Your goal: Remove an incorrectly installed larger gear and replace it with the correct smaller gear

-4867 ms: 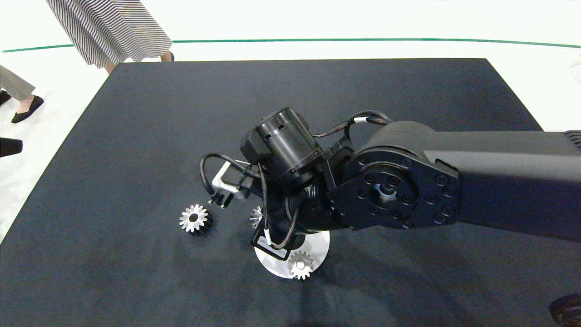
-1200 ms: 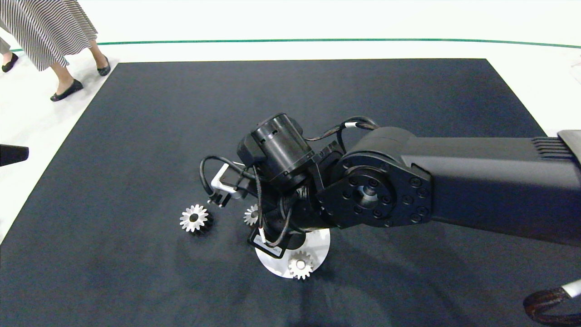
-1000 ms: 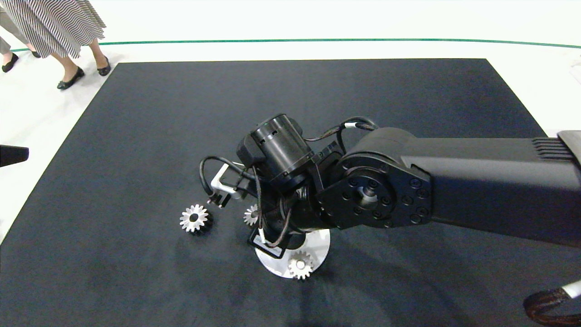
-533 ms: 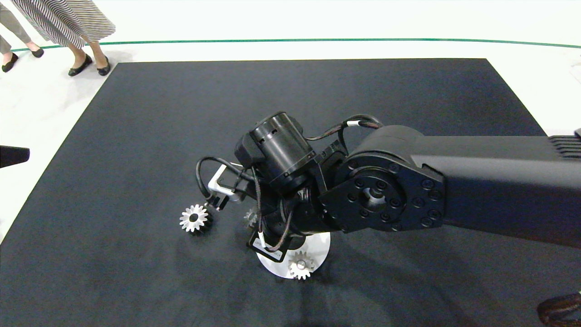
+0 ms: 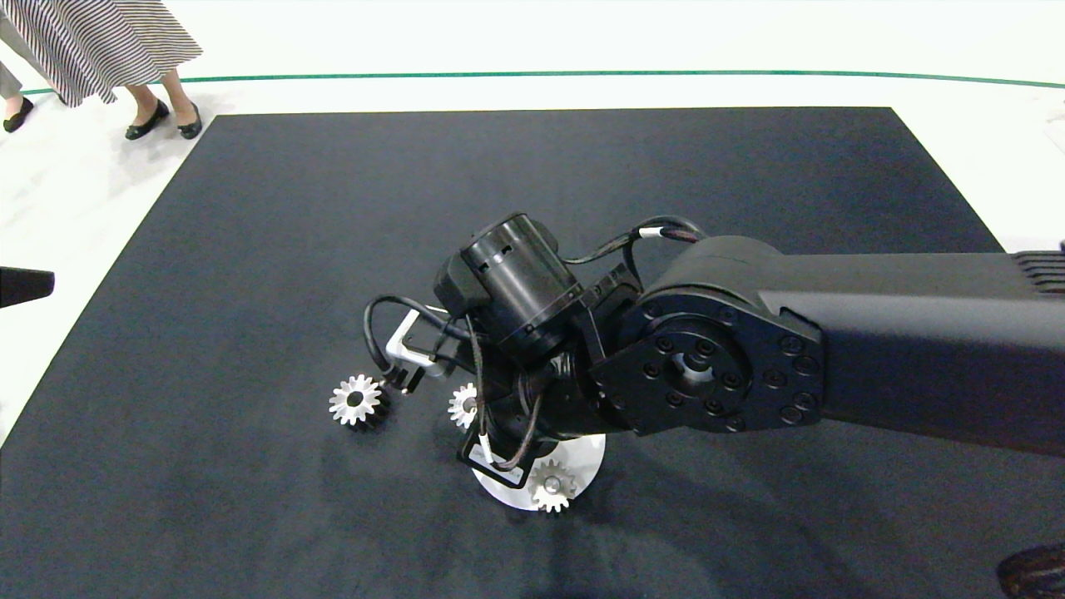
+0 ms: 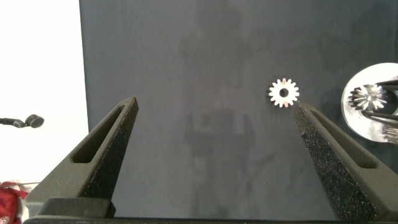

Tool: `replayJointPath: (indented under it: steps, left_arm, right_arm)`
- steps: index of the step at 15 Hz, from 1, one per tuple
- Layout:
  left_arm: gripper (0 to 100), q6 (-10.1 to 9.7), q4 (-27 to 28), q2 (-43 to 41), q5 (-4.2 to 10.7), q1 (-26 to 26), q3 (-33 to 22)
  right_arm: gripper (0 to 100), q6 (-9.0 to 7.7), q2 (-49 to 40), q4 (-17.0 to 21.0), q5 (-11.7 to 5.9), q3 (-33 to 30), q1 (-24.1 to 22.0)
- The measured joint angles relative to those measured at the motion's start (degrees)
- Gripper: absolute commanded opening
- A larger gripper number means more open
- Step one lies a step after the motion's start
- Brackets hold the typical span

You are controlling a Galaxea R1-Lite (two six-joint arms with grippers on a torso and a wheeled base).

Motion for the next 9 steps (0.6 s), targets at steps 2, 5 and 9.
replayJointPath:
  steps: [2, 5, 9]
  left_arm:
    - [100, 0.0, 0.0, 0.0, -0.01, 0.0, 0.0]
    - [100, -0.02, 0.0, 0.0, 0.0, -0.1, 0.0]
    - [100, -0.02, 0.0, 0.0, 0.0, -0.5, 0.1]
  right_arm:
    - [22, -0.02, -0.1, 0.0, 0.04, 0.3, 0.0]
    - [22, -0.06, -0.2, 0.0, 0.06, 0.2, 0.0]
    - [22, -0.02, 0.1, -0.4, 0.04, -0.3, -0.4]
